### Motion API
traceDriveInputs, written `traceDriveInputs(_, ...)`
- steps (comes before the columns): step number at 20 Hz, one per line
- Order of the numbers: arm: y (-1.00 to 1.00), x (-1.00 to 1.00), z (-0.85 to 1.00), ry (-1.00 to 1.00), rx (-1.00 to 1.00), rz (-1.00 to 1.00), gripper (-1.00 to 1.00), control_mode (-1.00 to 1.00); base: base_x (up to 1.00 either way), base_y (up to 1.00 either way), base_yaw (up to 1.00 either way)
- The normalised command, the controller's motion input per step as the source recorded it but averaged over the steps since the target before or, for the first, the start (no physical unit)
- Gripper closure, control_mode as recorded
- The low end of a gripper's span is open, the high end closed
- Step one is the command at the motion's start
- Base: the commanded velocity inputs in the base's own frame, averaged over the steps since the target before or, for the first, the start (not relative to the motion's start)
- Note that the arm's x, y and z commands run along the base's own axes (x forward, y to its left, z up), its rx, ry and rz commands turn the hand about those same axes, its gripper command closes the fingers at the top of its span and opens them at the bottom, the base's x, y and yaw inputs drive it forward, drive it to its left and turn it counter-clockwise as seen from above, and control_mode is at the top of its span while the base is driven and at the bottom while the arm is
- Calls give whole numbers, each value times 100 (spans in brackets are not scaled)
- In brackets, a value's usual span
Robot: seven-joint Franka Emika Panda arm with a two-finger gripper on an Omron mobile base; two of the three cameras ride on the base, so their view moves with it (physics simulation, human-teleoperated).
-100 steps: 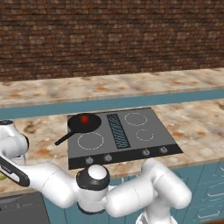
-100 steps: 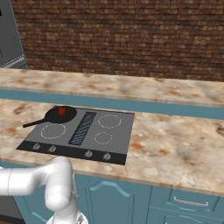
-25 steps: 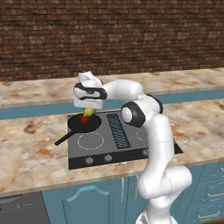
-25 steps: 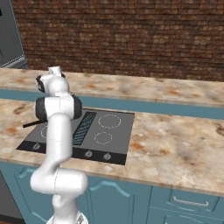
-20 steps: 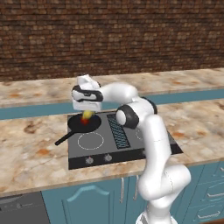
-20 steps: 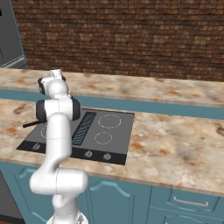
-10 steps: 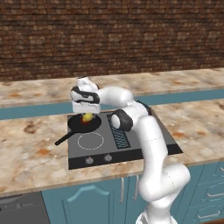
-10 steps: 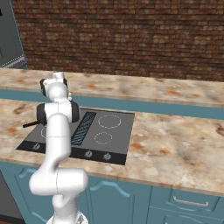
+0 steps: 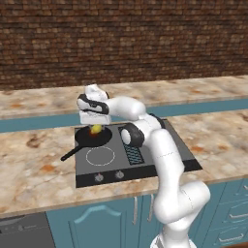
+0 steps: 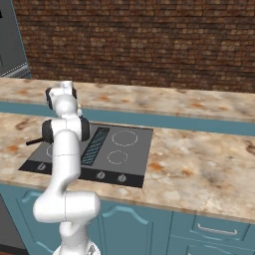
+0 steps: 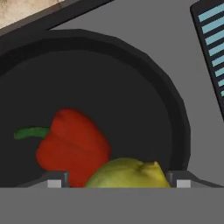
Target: Put the lemon and bell pepper in the pan. Then turn on the rear left burner and set the heat to medium.
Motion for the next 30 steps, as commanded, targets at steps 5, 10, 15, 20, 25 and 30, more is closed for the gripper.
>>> traceDriveInputs(5,0,-23,0,0,0,0,-100,-100,0,0,0)
traceDriveInputs(10,0,-30,0,0,0,0,-100,-100,0,0,0)
traceDriveInputs(15,0,-47,13,0,0,-2,-100,-100,0,0,0)
traceDriveInputs(20,-1,-91,12,-5,0,-1,-100,-100,0,0,0)
traceDriveInputs(25,-5,-100,5,-13,0,0,-100,-100,0,0,0)
traceDriveInputs(30,-11,-100,1,-14,6,0,-100,-100,0,0,0)
